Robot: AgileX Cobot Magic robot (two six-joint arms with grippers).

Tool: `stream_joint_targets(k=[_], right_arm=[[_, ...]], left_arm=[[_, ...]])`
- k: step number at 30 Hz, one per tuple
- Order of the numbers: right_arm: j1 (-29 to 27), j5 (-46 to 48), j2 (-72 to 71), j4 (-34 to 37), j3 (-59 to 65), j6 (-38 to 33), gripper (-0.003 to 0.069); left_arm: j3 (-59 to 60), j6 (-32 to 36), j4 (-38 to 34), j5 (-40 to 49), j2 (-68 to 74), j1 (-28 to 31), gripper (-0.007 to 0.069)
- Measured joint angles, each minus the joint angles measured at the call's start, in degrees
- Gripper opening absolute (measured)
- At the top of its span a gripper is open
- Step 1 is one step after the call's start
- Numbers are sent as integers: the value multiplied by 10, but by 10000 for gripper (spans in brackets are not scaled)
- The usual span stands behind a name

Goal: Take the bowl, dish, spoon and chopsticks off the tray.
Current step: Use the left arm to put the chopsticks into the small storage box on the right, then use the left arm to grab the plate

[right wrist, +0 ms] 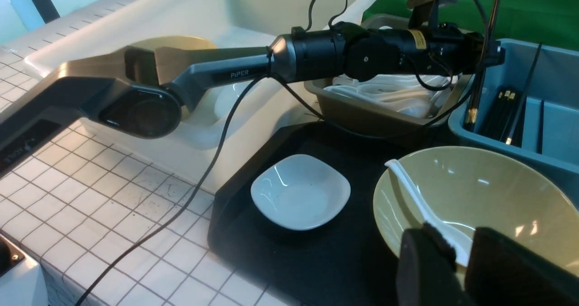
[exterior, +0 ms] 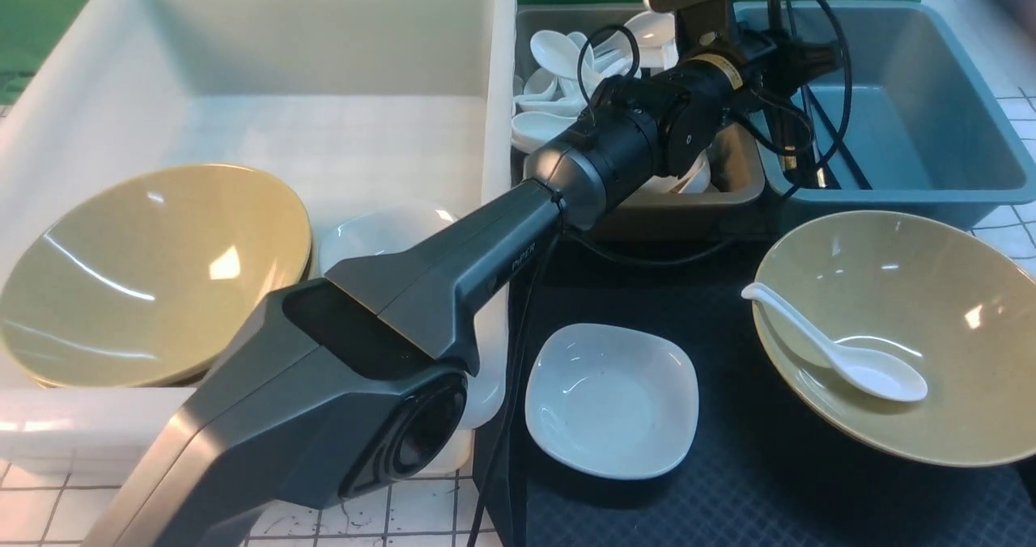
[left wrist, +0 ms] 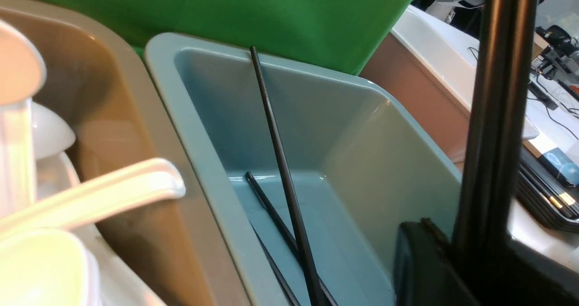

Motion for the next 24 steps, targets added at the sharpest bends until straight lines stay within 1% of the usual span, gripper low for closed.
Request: stream_joint_targets(k=[5, 8, 10, 12, 14, 17, 20, 24], right_arm=[[0, -1, 0, -8, 0, 0, 154], [0, -6, 0, -40, 0, 4, 154], [0, -20, 0, -68, 0, 17, 154], [0, -40, 0, -95, 0, 29, 154], [0, -55, 0, -107, 0, 32, 154], [0, -59, 0, -110, 0, 32, 154], [0, -55, 0, -112, 0, 32, 154], [0, -48, 0, -112, 0, 32, 155]], left_arm=[[0, 0, 0, 0, 0, -1, 282], [0, 0, 0, -2, 0, -2, 377], [0, 0, 0, -5, 0, -4, 422], [0, 0, 0, -5, 0, -7, 451], [0, 0, 0, -5, 0, -11, 454], [0, 1, 1, -5, 0, -13, 454], [-4, 6, 18, -4, 0, -16, 455], [-29, 6, 32, -5, 0, -17, 489]])
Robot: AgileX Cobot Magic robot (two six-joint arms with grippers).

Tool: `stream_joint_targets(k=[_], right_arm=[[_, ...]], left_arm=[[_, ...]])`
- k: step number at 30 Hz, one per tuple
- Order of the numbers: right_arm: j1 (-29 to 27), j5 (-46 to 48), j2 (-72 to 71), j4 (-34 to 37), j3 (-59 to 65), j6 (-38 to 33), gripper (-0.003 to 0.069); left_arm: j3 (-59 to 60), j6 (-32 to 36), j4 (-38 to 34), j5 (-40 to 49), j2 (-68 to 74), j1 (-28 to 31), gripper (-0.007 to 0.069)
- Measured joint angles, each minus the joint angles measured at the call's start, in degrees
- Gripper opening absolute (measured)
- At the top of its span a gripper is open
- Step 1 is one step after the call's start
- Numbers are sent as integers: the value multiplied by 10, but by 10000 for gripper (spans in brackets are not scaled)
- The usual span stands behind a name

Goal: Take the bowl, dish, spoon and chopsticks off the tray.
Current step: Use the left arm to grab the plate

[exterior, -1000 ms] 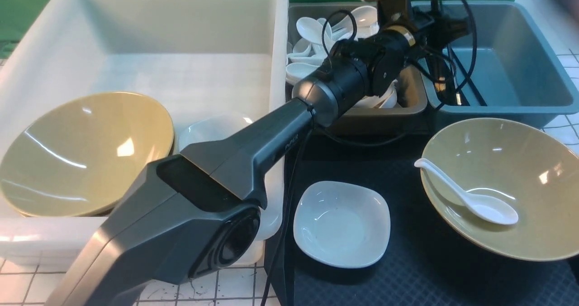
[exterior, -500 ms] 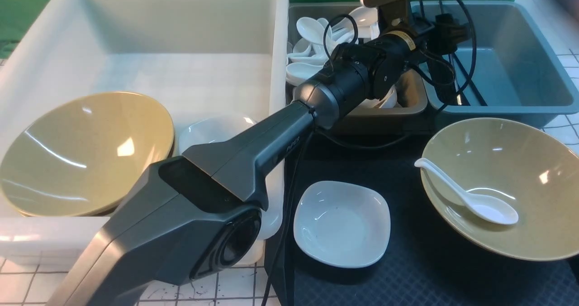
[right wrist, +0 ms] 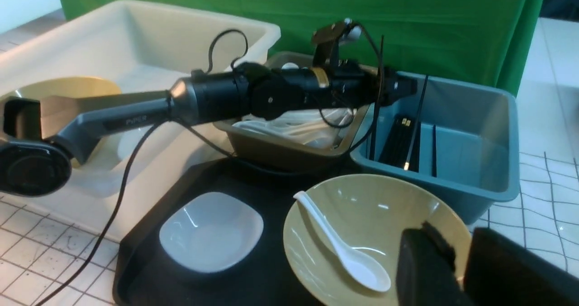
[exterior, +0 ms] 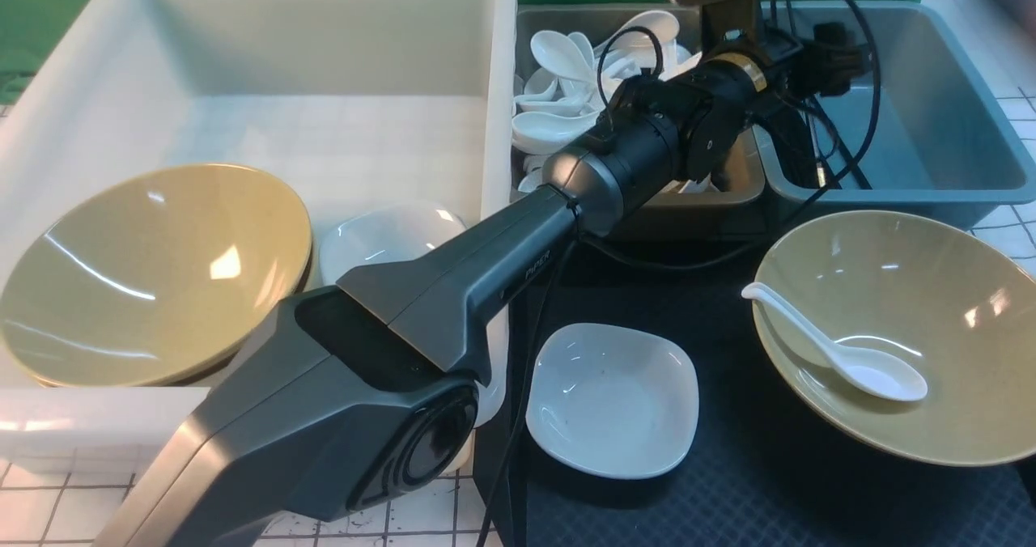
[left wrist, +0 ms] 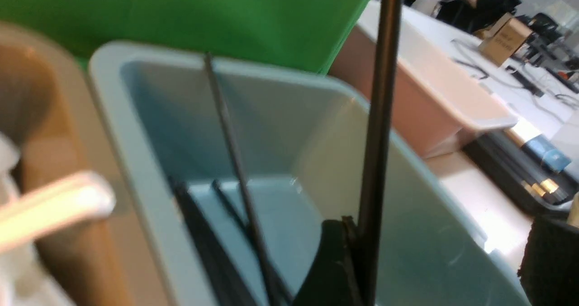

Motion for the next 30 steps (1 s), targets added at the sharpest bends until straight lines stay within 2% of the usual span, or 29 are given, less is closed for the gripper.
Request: stream_joint_targets(k=[7, 13, 18, 24, 30], right_arm=[[0, 11, 0, 0, 0, 0, 160], [0, 15, 0, 5, 0, -2, 162], [0, 18, 0, 11, 0, -4, 162], [0, 24, 0, 14, 0, -9, 162], [0, 25, 0, 19, 0, -14, 162]], left_arm=[[-36, 0, 3, -6, -2, 0, 552], [-38, 12, 3, -3, -2, 0, 655], [-38, 48, 3, -50, -3, -6, 662], [-39, 83, 5, -150, -11, -12, 662], [-39, 82, 5, -156, -6, -18, 662]])
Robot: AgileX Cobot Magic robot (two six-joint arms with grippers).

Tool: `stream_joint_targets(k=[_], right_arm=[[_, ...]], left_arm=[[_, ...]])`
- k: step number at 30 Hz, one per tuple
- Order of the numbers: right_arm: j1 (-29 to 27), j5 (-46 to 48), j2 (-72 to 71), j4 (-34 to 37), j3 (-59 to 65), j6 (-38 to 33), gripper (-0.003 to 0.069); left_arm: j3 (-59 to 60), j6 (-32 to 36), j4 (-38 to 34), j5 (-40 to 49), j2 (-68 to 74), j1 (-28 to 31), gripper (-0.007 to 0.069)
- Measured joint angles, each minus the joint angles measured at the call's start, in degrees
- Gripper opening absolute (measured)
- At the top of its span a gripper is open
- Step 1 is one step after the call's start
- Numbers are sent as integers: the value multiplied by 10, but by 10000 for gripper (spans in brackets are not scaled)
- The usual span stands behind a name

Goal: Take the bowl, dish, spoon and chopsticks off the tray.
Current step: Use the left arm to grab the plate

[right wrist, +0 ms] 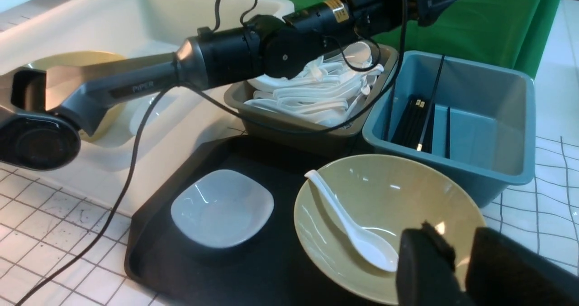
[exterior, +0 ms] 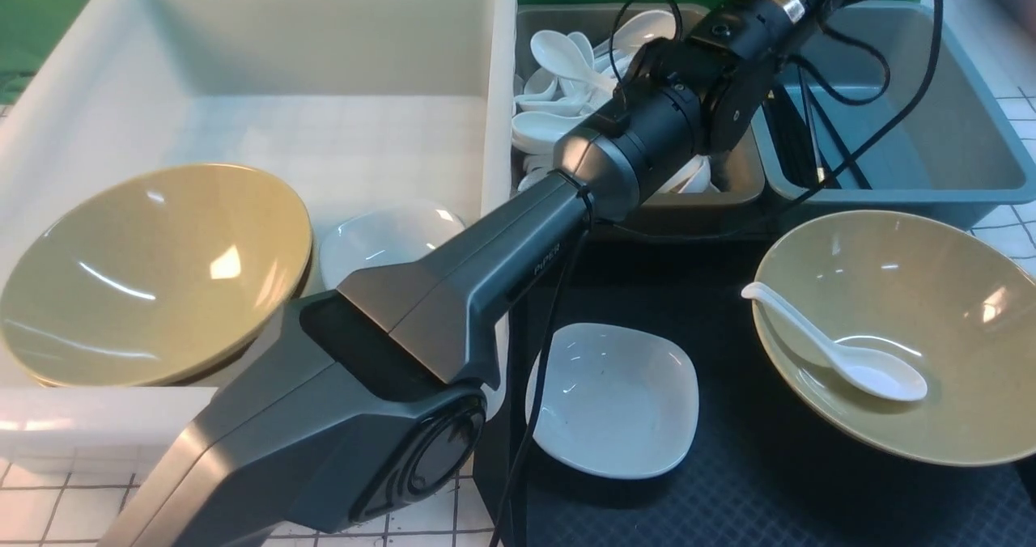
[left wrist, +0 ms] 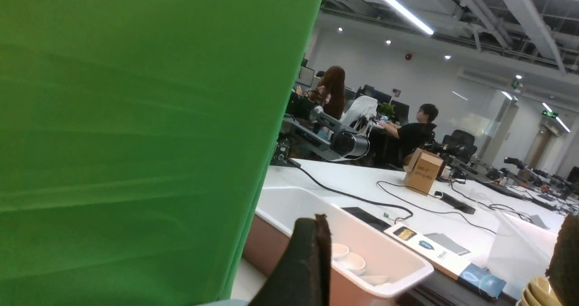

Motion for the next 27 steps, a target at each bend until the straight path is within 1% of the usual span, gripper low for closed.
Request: stream_joint_targets(k=[4, 8, 9, 11, 13, 14, 15, 17, 18, 20, 21, 22, 24, 25, 26, 27], right_arm=[[0, 6, 0, 4, 0, -5, 162], [0, 10, 0, 5, 0, -5, 164], [0, 10, 0, 5, 0, -5, 164], [0, 10, 0, 5, 0, -11, 164], [0, 10, 0, 5, 0, -17, 164], [0, 10, 0, 5, 0, -18, 164], [0, 10, 0, 5, 0, -19, 164], [0, 10, 0, 5, 0, -19, 164], [0, 10, 0, 5, 0, -19, 164], [0, 10, 0, 5, 0, -19, 164], [0, 10, 0, 5, 0, -20, 164], [0, 10, 0, 5, 0, -20, 164], [0, 11, 0, 5, 0, -20, 164], [0, 12, 0, 5, 0, -20, 164], [0, 18, 0, 5, 0, -20, 164], [0, 21, 0, 6, 0, -20, 164]], left_arm=[[0, -2, 1, 9, 4, -1, 662], [0, -33, -8, 48, 4, -1, 647], [0, -56, -12, 84, 4, -1, 608], [0, -78, -14, 123, 4, -1, 557], [0, -117, -18, 248, -2, -1, 365], [0, -120, -19, 266, -5, -1, 318], [0, -131, -25, 331, -16, -1, 221], [0, -134, -30, 397, -34, -3, 101], [0, -133, -38, 454, -54, -6, 49], [0, -124, -52, 536, -88, -11, 13], [0, -115, -63, 587, -113, -14, 7], [0, -115, -63, 587, -113, -14, 7], [0, -89, -90, 712, -168, -18, -1], [0, -87, -91, 721, -176, -19, -1], [12, -75, -92, 773, -208, -19, -1], [32, -69, -88, 791, -236, -19, -1]])
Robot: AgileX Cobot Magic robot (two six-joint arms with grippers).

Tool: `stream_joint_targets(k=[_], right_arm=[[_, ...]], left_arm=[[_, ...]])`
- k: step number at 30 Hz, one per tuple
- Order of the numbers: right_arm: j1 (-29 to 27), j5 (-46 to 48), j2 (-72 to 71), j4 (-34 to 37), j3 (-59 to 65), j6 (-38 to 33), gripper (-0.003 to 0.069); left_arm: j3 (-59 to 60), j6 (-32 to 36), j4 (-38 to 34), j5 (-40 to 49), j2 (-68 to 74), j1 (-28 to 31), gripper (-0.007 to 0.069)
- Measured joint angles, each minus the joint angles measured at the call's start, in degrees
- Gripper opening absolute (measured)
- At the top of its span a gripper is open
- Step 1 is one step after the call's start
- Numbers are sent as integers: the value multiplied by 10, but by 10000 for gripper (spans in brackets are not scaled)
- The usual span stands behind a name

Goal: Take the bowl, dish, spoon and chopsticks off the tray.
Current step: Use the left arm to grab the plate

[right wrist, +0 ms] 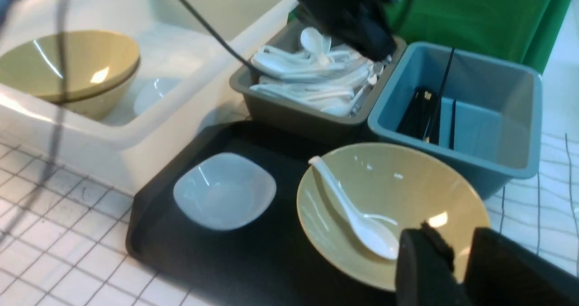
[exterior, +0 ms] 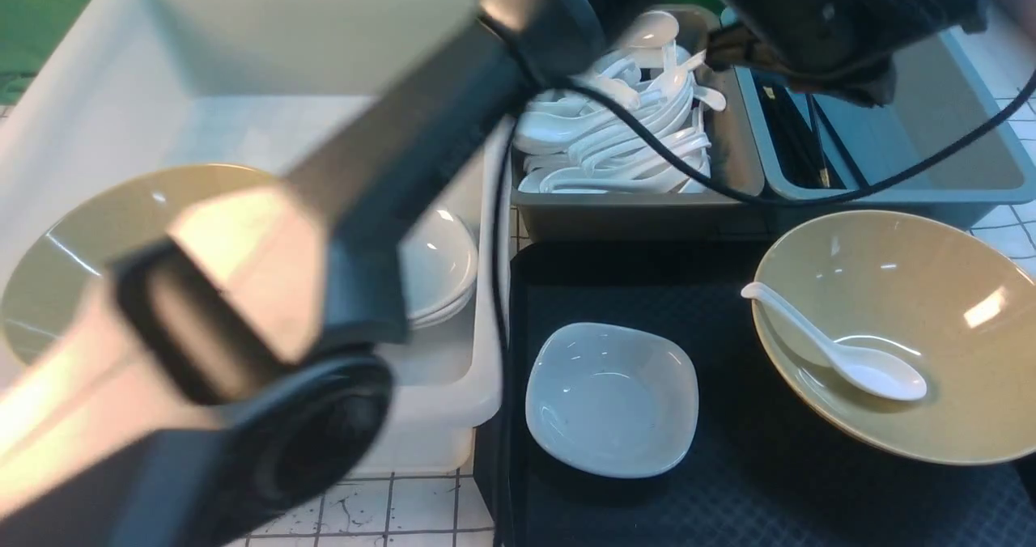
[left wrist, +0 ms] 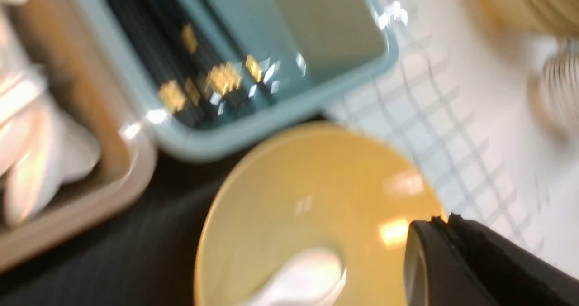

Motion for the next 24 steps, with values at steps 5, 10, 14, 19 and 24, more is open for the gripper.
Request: stream_joint_targets(k=[5, 10, 14, 19, 24], right_arm=[[0, 3, 0, 5, 0, 11, 165], [0, 3, 0, 87, 0, -33, 165], [0, 3, 0, 167, 0, -66, 165], [0, 3, 0, 190, 0, -75, 165], [0, 3, 0, 207, 0, -74, 165]], left_arm=[[170, 6, 13, 19, -144, 1, -1], [417, 15, 17, 22, -293, -2, -1], [573, 15, 31, 12, -358, -28, -1], [728, 19, 76, -57, -363, -121, -1], [765, 36, 111, -128, -339, -156, 9]])
